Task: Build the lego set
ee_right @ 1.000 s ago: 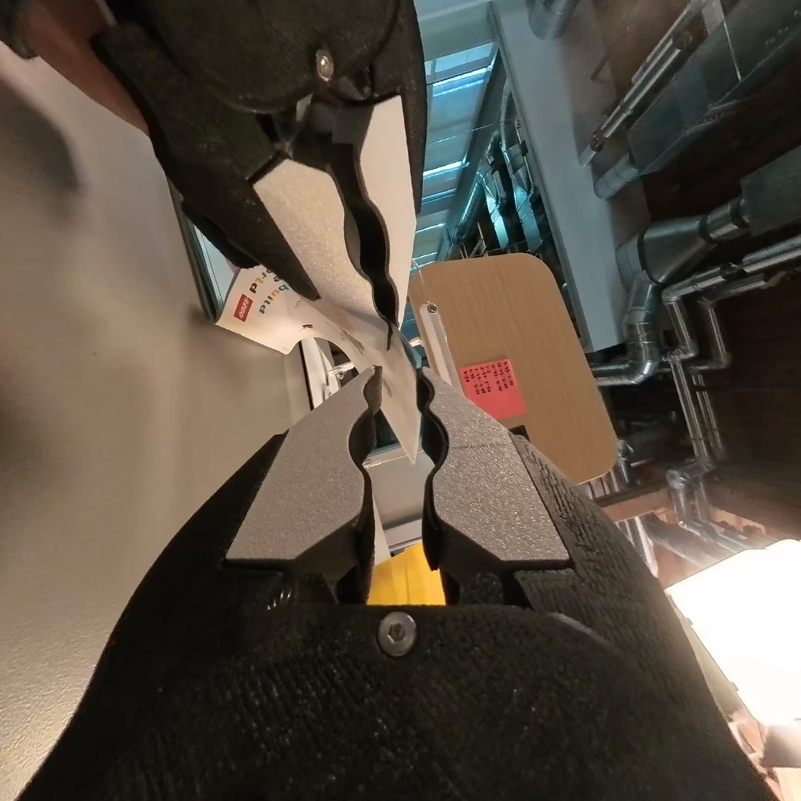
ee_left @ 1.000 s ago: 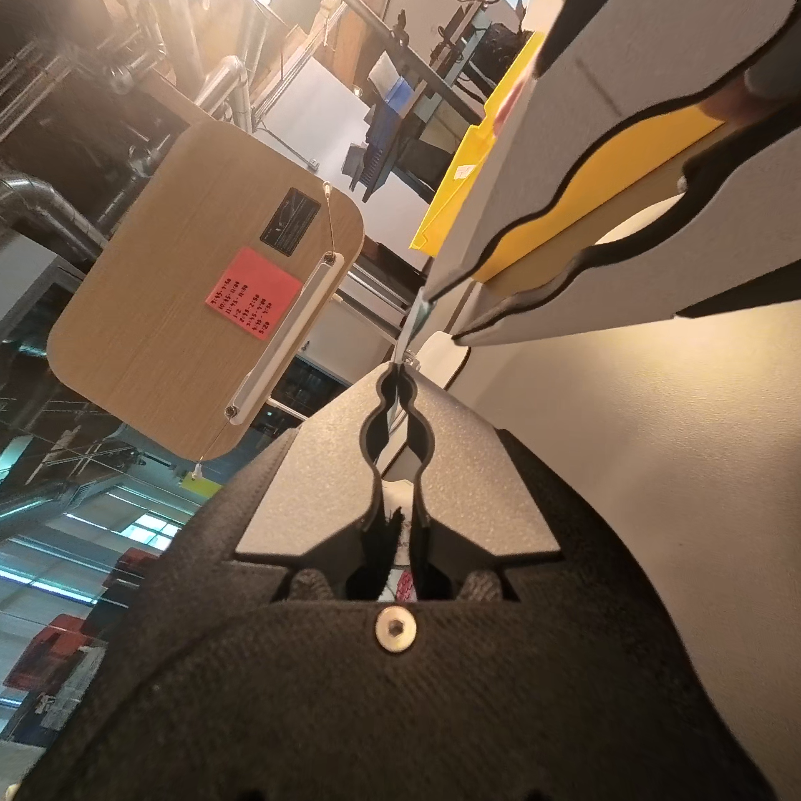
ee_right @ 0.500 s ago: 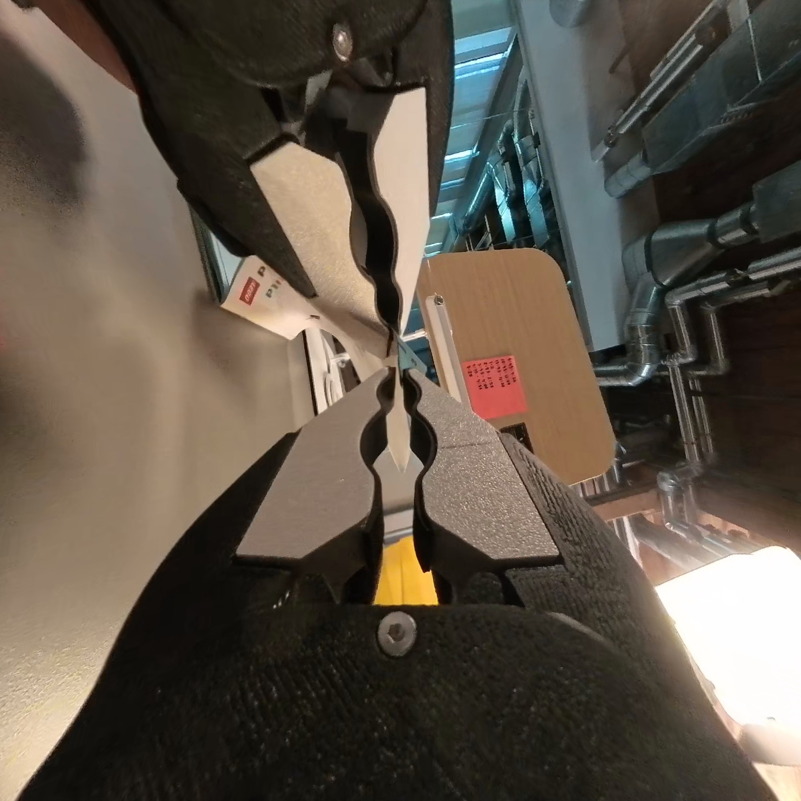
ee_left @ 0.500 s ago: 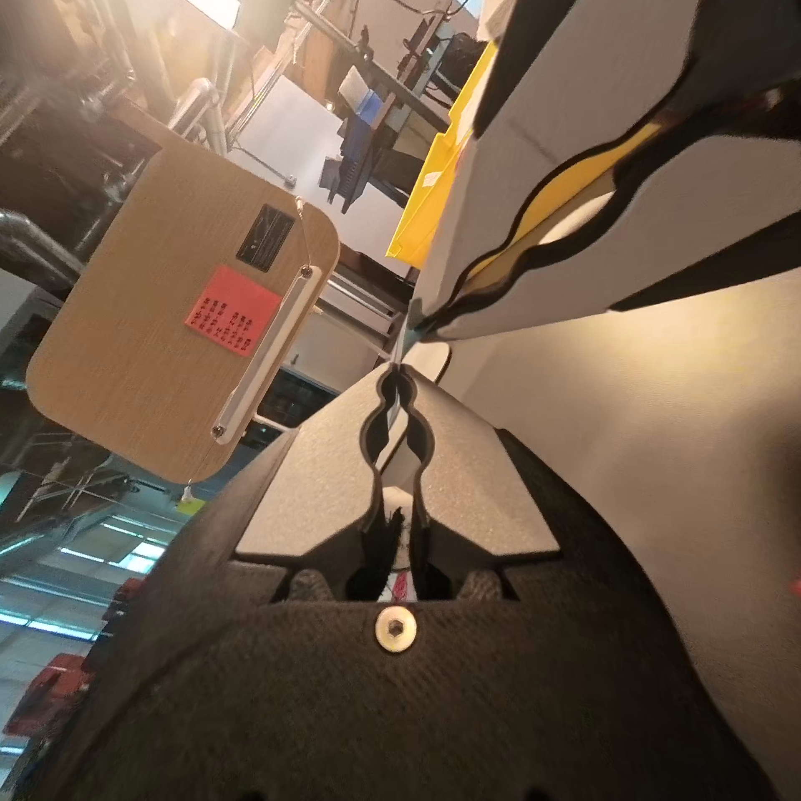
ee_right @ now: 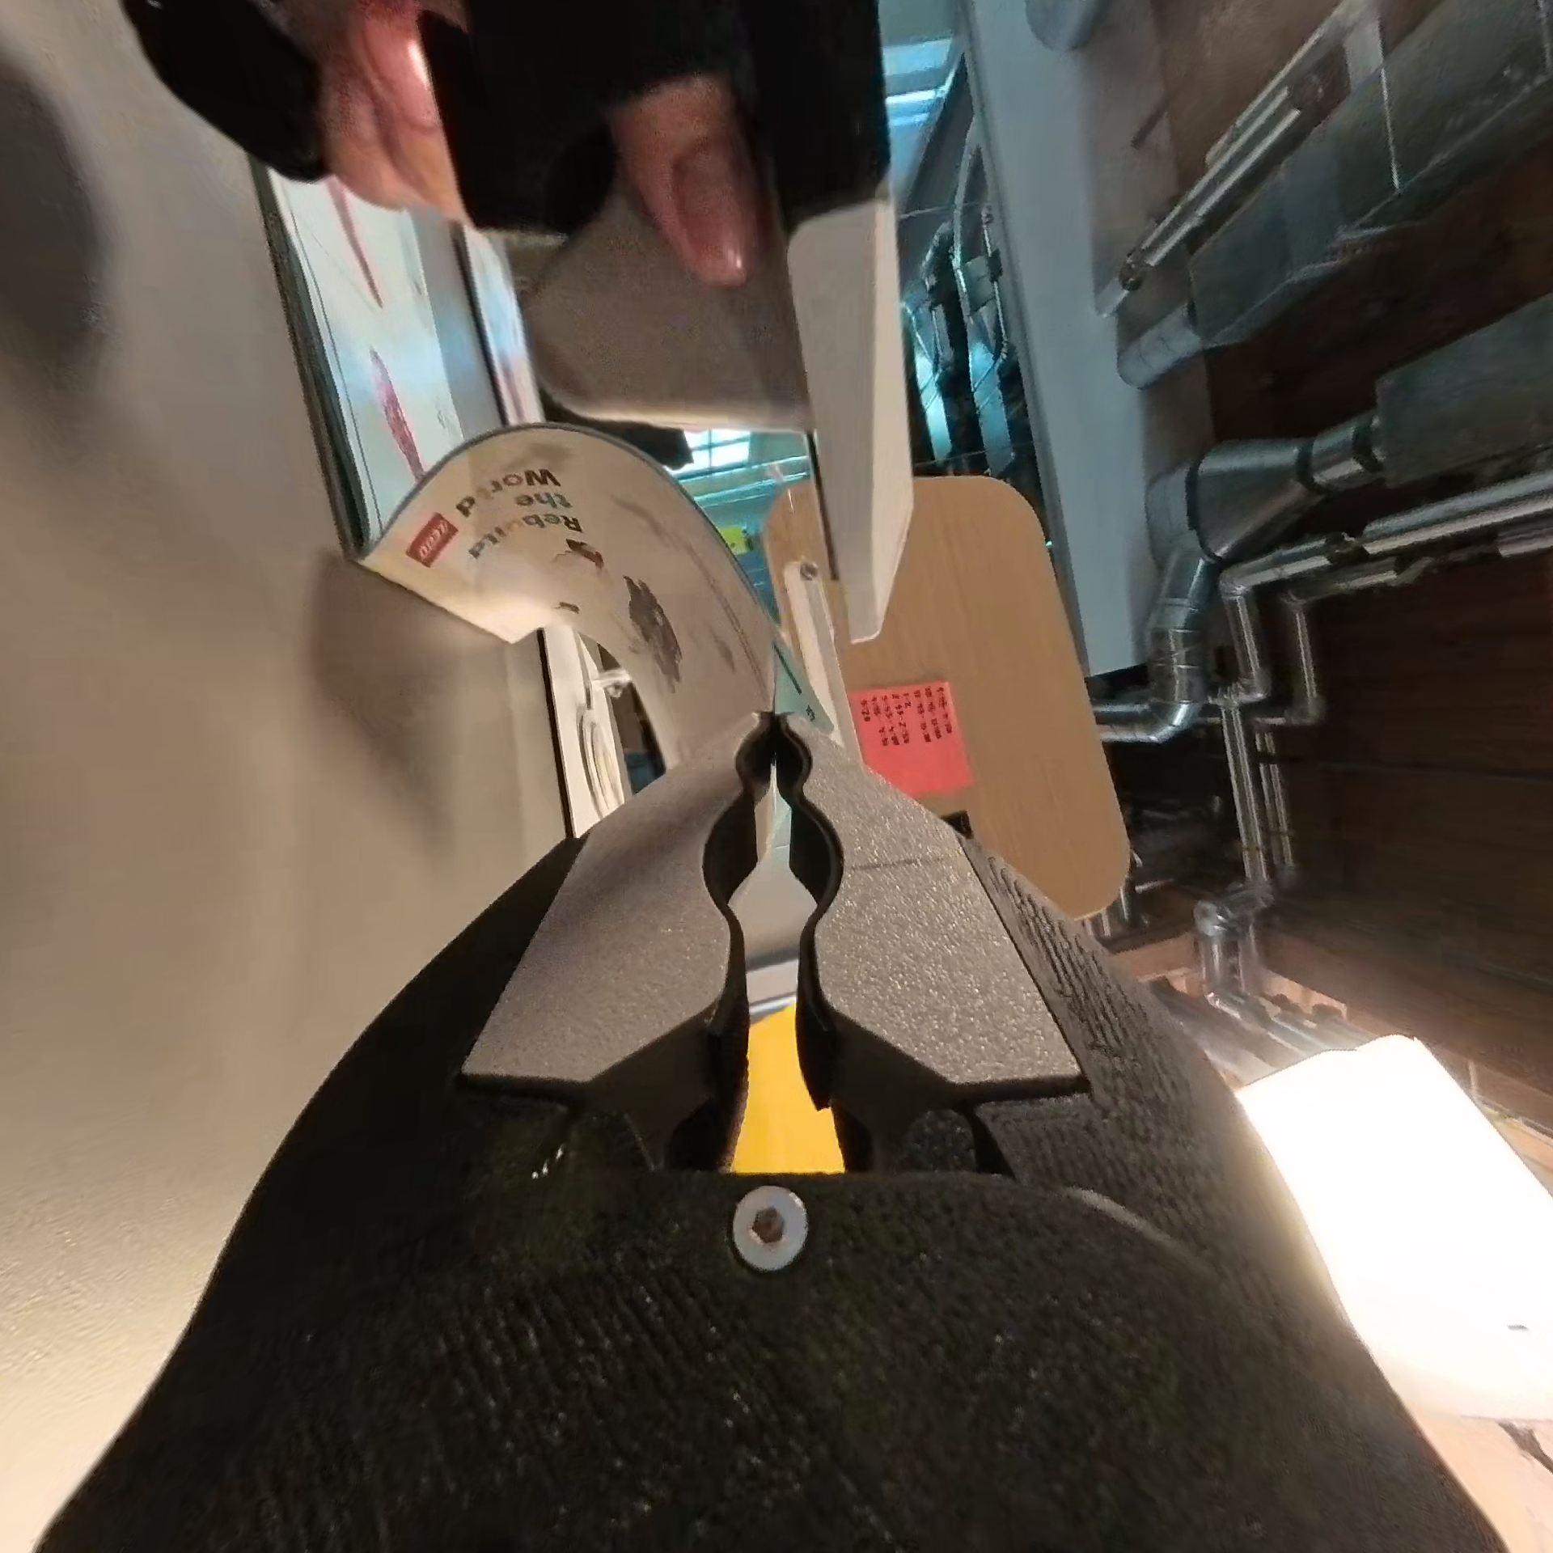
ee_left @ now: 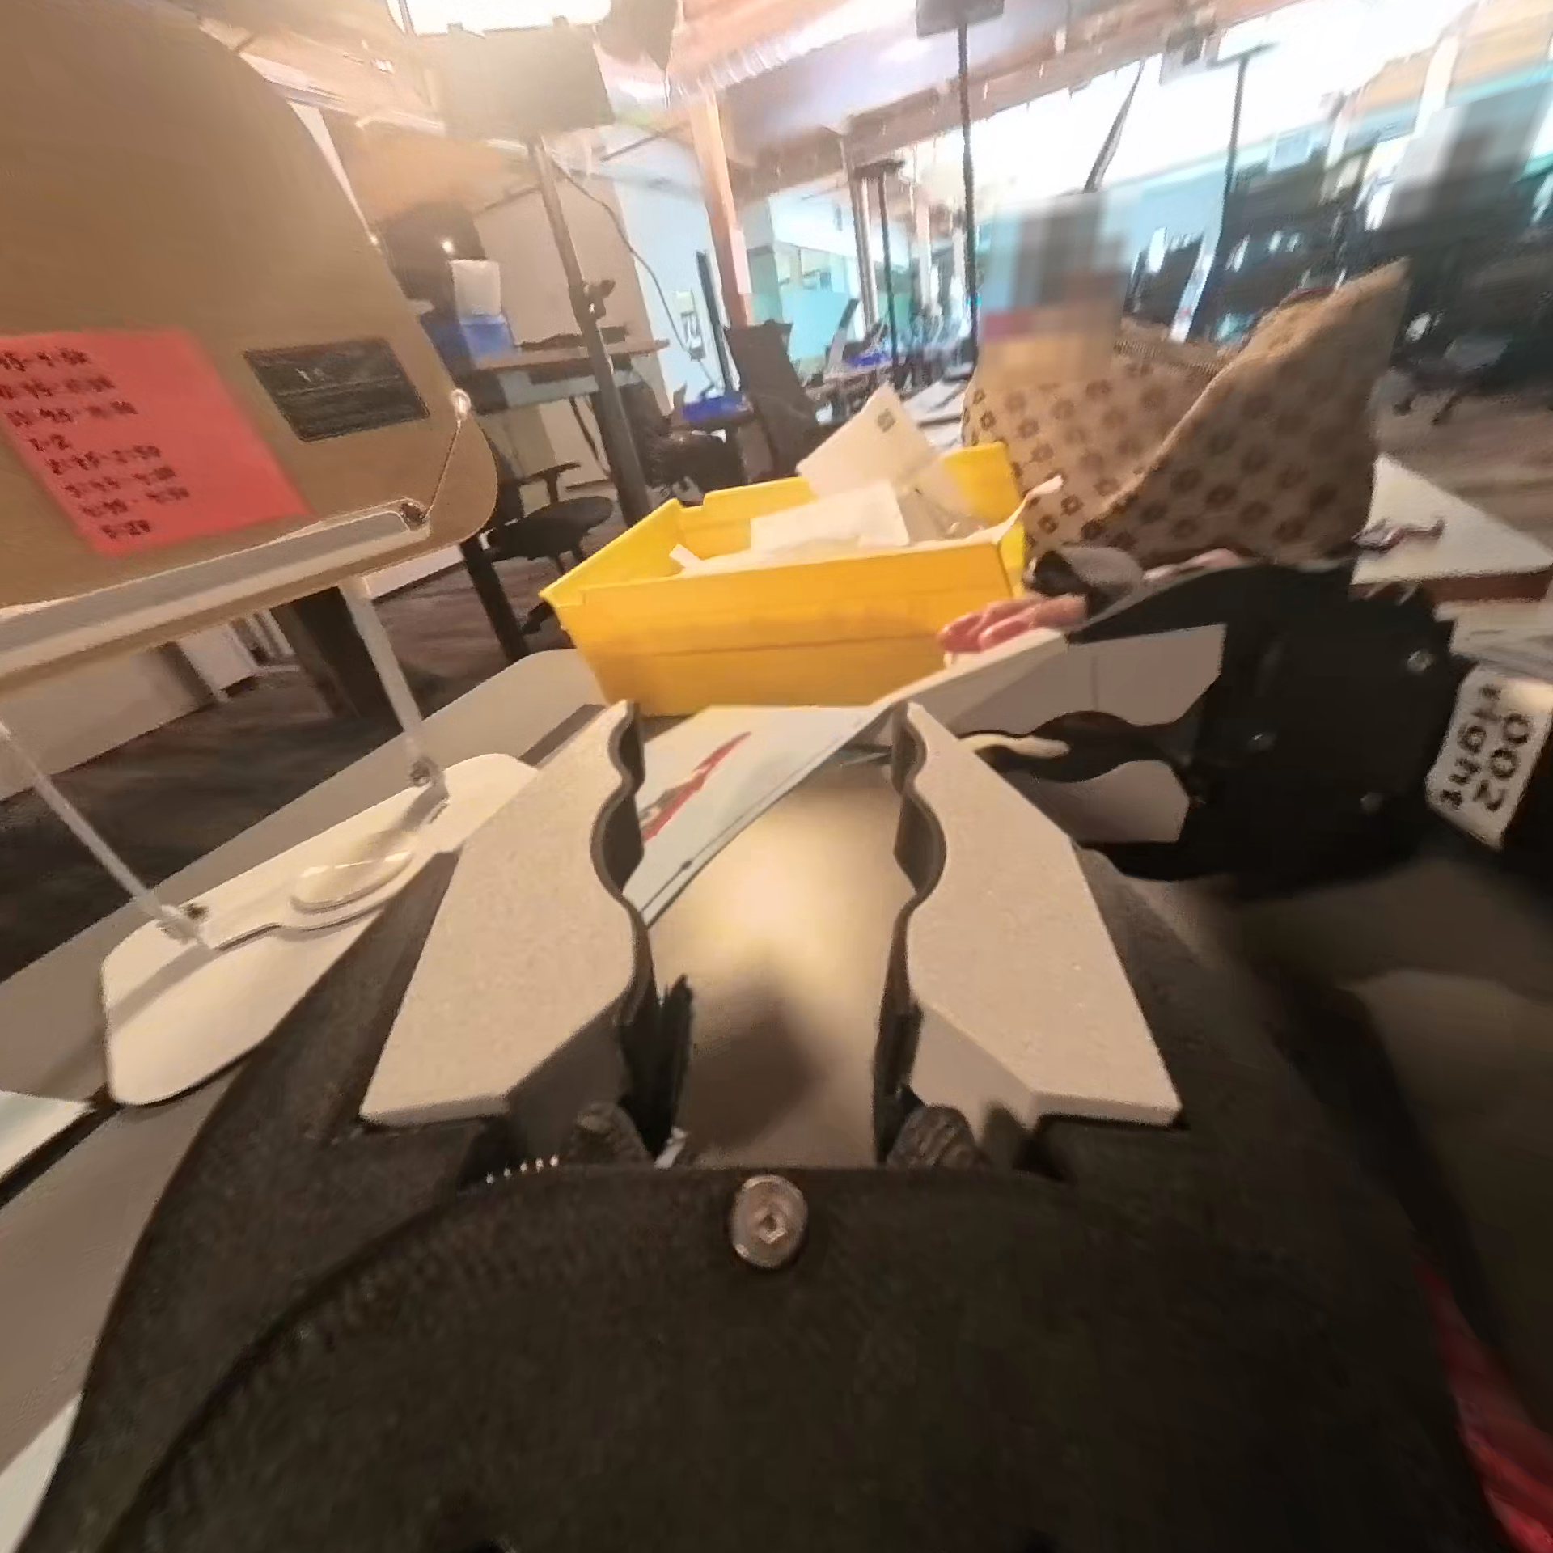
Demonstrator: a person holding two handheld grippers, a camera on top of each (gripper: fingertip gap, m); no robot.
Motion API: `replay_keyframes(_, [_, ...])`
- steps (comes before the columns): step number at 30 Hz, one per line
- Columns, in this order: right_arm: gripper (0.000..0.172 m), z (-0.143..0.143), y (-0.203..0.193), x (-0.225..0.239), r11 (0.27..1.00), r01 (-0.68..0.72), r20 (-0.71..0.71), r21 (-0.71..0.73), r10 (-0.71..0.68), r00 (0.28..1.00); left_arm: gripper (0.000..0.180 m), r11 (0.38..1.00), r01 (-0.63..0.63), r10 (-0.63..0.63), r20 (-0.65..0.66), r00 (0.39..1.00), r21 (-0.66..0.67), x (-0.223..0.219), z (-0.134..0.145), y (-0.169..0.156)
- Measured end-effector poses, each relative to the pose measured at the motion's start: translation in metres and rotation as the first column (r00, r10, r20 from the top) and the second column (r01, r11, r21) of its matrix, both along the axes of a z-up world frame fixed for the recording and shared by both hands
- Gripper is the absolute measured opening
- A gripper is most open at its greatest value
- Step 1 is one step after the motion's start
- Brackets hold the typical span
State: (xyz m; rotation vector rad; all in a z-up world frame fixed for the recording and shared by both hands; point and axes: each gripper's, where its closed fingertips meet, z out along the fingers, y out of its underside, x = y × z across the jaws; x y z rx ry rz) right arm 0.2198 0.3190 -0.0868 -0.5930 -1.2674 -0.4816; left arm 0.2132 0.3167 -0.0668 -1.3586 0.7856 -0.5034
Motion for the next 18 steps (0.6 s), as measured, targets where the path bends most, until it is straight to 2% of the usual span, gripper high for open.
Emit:
replay_keyframes(3, [0.0, -0.003, -0.002, -0.002, 1.0, -0.008, 0.018, 0.002, 0.008, 1.0, 0.056, 0.993, -0.113, 0.118, -0.132, 0.984, 0.045, -0.003, -0.012, 0.012])
replay_keyframes(4, [0.0, -0.003, -0.002, -0.002, 1.0, -0.009, 0.021, 0.0, 0.009, 1.0, 0.05, 0.983, -0.168, 0.177, -0.149, 0.973, 0.069, -0.006, -0.012, 0.016])
replay_keyframes(5, [0.0, -0.003, -0.002, -0.002, 1.0, -0.011, 0.021, -0.003, 0.011, 1.0, 0.042, 0.967, -0.236, 0.248, -0.146, 0.958, 0.097, -0.013, -0.01, 0.022])
replay_keyframes(7, [0.0, -0.003, -0.002, -0.001, 1.0, -0.01, 0.021, -0.004, 0.01, 1.0, 0.041, 0.942, -0.316, 0.331, -0.156, 0.931, 0.112, -0.022, -0.01, 0.028])
replay_keyframes(10, [0.0, -0.005, -0.001, 0.0, 1.0, -0.007, 0.029, -0.013, 0.007, 1.0, 0.04, 0.849, -0.518, 0.527, -0.117, 0.841, 0.102, -0.058, -0.007, 0.043])
replay_keyframes(14, [0.0, -0.01, 0.004, 0.004, 0.999, 0.005, 0.051, -0.039, -0.003, 0.999, 0.039, 0.734, -0.679, 0.678, -0.035, 0.734, -0.028, -0.108, -0.007, 0.052])
replay_keyframes(18, [0.0, -0.021, 0.012, 0.011, 0.995, 0.028, 0.094, -0.099, -0.019, 0.995, 0.038, 0.67, -0.715, 0.733, 0.022, 0.68, -0.2, -0.14, -0.012, 0.046])
